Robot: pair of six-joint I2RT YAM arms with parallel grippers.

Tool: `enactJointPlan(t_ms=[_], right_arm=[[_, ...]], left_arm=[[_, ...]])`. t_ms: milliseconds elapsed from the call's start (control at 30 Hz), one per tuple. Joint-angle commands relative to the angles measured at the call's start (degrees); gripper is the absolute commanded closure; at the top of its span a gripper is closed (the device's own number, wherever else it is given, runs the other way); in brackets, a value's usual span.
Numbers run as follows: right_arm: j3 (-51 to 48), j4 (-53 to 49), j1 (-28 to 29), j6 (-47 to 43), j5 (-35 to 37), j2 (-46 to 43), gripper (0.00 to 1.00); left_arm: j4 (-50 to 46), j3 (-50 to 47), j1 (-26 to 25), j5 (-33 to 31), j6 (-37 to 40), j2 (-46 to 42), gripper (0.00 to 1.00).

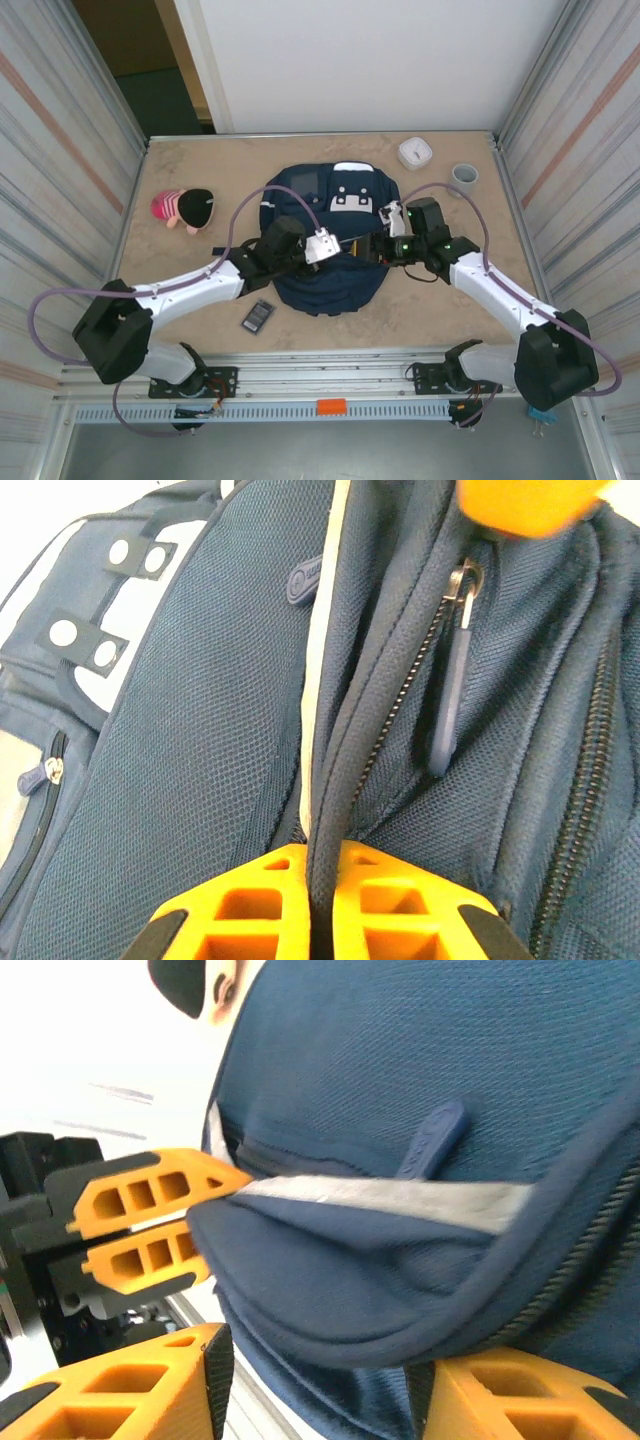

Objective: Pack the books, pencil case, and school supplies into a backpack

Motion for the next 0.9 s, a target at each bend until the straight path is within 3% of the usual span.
enactJointPlan(t_ms=[0, 267, 400, 467, 633, 867], right_arm=[[-0.97, 8.54, -1.26, 8.15, -2.72, -0.31, 0.49], [-1.53, 17.4, -1.71, 18.11, -2.6, 3.8, 0.54], [-0.92, 18.28, -2.16, 20.12, -1.28, 5.34, 0.86], [-0.9, 19.37, -2.1, 20.82, -1.29, 4.86, 0.99], [-0.4, 19.14, -1.38, 21.56, -0.06, 2.63, 1.0], [1.37, 19.54, -0.07, 23.05, 1.16, -0.02, 1.0]], left_arm=[[5.11, -1.47, 0.66, 6.45, 4.11, -3.97, 0.96], [7.1, -3.55, 3.42, 14.12, 6.99, -5.64, 0.95], [7.32, -3.42, 4.14, 14.16, 5.78, -6.39, 0.94], [2.75, -0.73, 3.85, 12.64, 0.39, -7.15, 0.85], [-6.22, 3.56, 0.46, 9.01, -17.04, -11.83, 0.54], [-9.21, -0.37, -2.08, -0.2, -42.95, -17.57, 0.46]])
